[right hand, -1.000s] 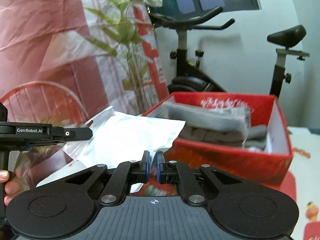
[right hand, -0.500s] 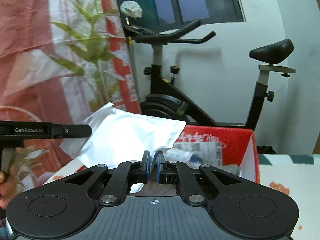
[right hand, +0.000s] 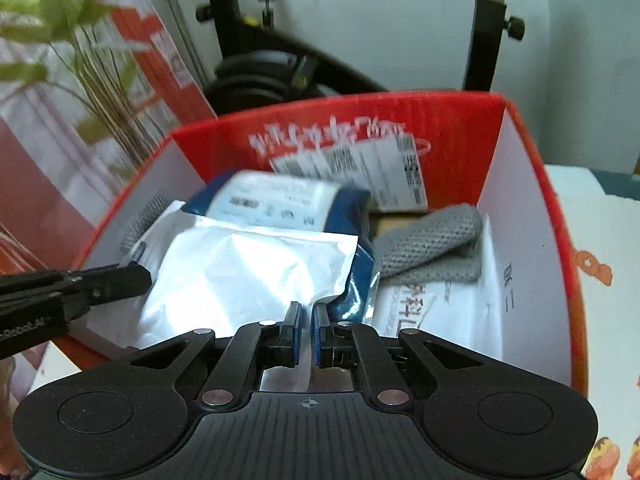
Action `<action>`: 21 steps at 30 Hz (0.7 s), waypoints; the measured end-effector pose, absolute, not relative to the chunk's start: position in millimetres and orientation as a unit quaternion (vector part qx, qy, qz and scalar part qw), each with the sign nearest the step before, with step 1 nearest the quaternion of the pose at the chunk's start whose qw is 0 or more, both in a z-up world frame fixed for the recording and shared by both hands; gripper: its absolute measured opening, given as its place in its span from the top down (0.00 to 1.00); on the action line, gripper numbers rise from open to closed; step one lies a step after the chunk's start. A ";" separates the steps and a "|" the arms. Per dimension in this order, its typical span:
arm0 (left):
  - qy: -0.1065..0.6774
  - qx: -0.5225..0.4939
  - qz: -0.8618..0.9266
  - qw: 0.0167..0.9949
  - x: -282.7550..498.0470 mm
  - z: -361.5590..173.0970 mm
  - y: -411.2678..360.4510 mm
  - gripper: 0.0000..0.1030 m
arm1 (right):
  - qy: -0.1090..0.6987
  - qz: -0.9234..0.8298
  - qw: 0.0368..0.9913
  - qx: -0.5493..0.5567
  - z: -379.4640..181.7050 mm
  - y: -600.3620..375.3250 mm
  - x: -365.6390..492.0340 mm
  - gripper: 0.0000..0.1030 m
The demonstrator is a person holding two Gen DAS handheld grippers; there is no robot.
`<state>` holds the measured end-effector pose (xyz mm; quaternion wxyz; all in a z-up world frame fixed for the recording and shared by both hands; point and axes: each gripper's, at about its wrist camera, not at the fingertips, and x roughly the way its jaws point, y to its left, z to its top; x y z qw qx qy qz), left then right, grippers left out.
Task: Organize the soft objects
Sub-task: 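Open both tools to drop the white sachet into the box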
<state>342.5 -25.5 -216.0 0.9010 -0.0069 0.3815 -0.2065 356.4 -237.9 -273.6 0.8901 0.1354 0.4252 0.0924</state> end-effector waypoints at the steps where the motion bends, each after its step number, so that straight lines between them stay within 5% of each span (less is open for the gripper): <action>1: 0.389 -0.003 -0.209 0.897 343.3 -218.3 -25.9 0.97 | 0.430 0.092 0.888 0.133 -274.7 -237.1 358.5 0.94; 14: 0.441 0.011 -0.219 0.871 353.9 -238.0 -30.1 0.94 | 0.488 0.067 0.866 0.084 -283.7 -228.4 365.8 0.91; 17: 0.418 0.026 -0.224 0.880 346.7 -230.3 -31.0 0.79 | 0.479 0.046 0.875 0.052 -279.5 -225.5 360.6 0.85; 19: 0.398 0.036 -0.225 0.888 338.8 -222.9 -31.0 0.52 | 0.467 0.028 0.883 0.023 -275.2 -223.4 356.9 0.83; 21: 0.379 0.041 -0.227 0.896 331.2 -213.9 -32.4 0.48 | 0.451 0.019 0.892 0.021 -268.4 -225.7 351.7 0.81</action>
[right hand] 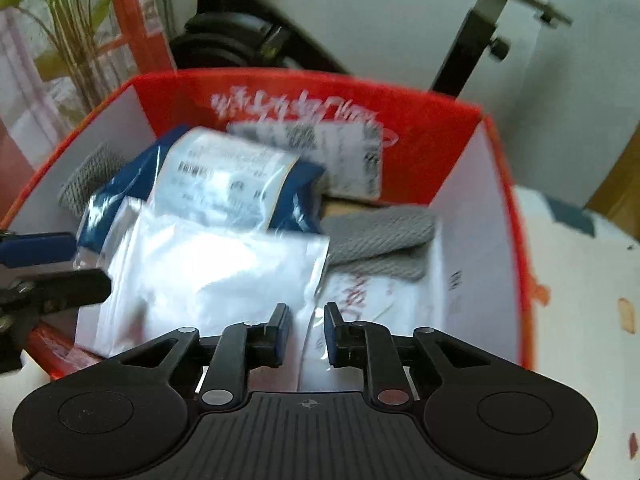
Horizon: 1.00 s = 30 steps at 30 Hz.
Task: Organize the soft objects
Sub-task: 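Open both tools to drop the white sachet into the box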
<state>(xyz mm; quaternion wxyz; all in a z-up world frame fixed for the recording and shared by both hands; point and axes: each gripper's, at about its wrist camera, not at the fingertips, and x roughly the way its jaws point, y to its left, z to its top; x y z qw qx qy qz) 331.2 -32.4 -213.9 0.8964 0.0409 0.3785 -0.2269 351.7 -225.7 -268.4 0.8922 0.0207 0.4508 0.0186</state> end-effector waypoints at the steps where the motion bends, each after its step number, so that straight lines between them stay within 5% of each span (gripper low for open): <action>1: 0.368 0.045 -0.226 0.901 326.7 -209.1 -32.5 0.48 | 0.441 0.017 0.897 0.025 -263.8 -227.4 348.1 0.80; 5: 0.331 0.050 -0.214 0.918 312.8 -193.0 -32.1 0.35 | 0.399 0.025 0.916 0.025 -246.6 -229.8 328.9 0.48; 7: 0.312 0.044 -0.203 0.927 305.0 -186.1 -28.8 0.13 | 0.378 0.029 0.925 0.019 -239.6 -230.0 317.7 0.36; 9: 0.294 0.042 -0.188 0.936 296.9 -179.9 -26.3 0.03 | 0.355 0.035 0.934 0.026 -232.6 -233.1 305.8 0.15; 11: 0.279 0.039 -0.182 0.942 286.8 -173.6 -22.6 0.00 | 0.334 0.042 0.941 0.040 -226.9 -237.1 293.6 0.02; 30: 0.250 0.014 -0.165 0.954 193.8 -199.7 10.5 0.00 | 0.198 0.045 0.974 0.102 -234.4 -232.4 173.6 0.00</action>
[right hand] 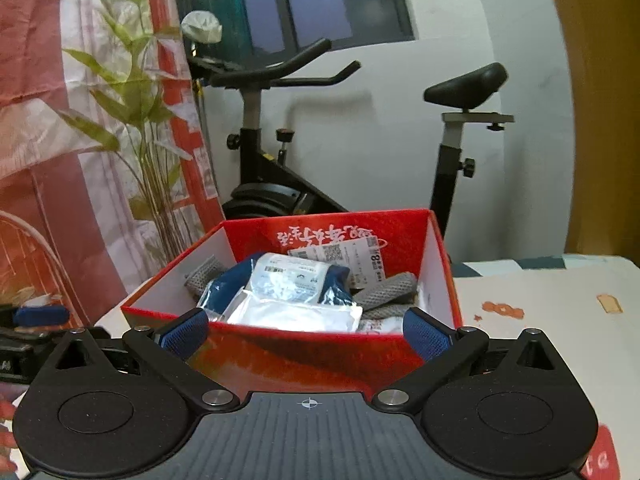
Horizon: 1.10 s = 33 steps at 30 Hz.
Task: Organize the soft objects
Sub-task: 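Lower both tools onto the black glove and close them on it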
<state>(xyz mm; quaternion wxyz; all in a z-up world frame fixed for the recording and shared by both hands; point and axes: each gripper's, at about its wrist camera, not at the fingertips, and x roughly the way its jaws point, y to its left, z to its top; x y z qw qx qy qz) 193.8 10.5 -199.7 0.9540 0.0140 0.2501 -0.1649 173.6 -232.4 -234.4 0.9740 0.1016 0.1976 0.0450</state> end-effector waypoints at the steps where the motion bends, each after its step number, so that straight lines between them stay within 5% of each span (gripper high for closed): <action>1: 0.251 0.014 -0.164 0.954 189.6 -202.2 10.6 0.00 | 0.198 0.043 0.973 0.108 -236.8 -233.1 168.2 0.00; 33: 0.394 0.012 -0.131 0.910 149.7 -300.7 21.6 0.00 | 0.322 0.052 0.945 0.027 -346.8 -206.9 95.9 0.00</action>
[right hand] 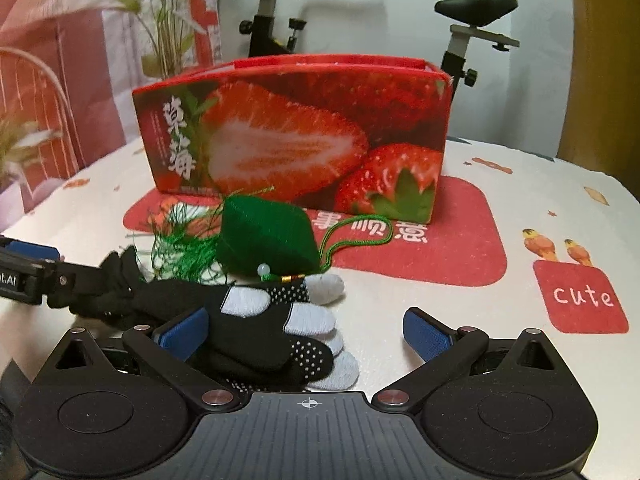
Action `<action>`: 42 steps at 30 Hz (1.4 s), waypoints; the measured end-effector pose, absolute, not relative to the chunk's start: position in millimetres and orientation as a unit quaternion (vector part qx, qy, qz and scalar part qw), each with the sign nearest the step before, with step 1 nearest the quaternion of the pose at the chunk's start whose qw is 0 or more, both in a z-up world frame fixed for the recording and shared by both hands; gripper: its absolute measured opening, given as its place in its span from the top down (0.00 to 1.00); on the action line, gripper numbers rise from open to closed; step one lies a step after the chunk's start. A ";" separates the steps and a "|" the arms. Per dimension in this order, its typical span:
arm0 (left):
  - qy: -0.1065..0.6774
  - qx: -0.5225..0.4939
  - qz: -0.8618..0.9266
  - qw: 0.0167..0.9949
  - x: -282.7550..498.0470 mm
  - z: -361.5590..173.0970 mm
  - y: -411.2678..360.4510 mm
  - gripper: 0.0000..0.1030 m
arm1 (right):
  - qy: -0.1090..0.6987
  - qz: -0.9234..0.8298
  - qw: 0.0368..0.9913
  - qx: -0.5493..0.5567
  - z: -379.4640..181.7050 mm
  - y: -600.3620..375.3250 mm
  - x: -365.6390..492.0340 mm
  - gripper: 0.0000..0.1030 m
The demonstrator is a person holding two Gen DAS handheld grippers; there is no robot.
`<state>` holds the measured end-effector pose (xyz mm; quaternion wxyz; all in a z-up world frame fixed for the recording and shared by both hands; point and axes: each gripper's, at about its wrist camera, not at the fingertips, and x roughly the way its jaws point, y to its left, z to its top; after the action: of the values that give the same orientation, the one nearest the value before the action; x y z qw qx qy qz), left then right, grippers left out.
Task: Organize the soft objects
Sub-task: 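Lower both tools onto the black glove and close them on it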
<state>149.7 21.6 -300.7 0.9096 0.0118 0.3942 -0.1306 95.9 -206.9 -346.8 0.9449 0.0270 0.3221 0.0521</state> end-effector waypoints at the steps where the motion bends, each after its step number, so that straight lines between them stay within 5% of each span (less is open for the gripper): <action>1: 0.397 0.010 -0.130 0.908 150.6 -302.0 23.0 0.00 | 0.325 0.053 0.944 0.023 -347.7 -205.8 96.6 0.00; 36: 0.392 0.036 -0.124 0.911 145.1 -313.5 21.2 0.01 | 0.337 0.085 0.937 0.029 -354.8 -209.2 98.7 0.00; 42: 0.384 0.034 -0.156 0.909 140.9 -310.0 18.5 0.26 | 0.340 0.091 0.936 0.023 -354.8 -208.1 98.4 0.00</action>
<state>140.9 18.5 -310.0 0.9094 0.0342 0.3840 -0.1558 98.4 -208.1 -354.8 0.9356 0.0234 0.3401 0.0913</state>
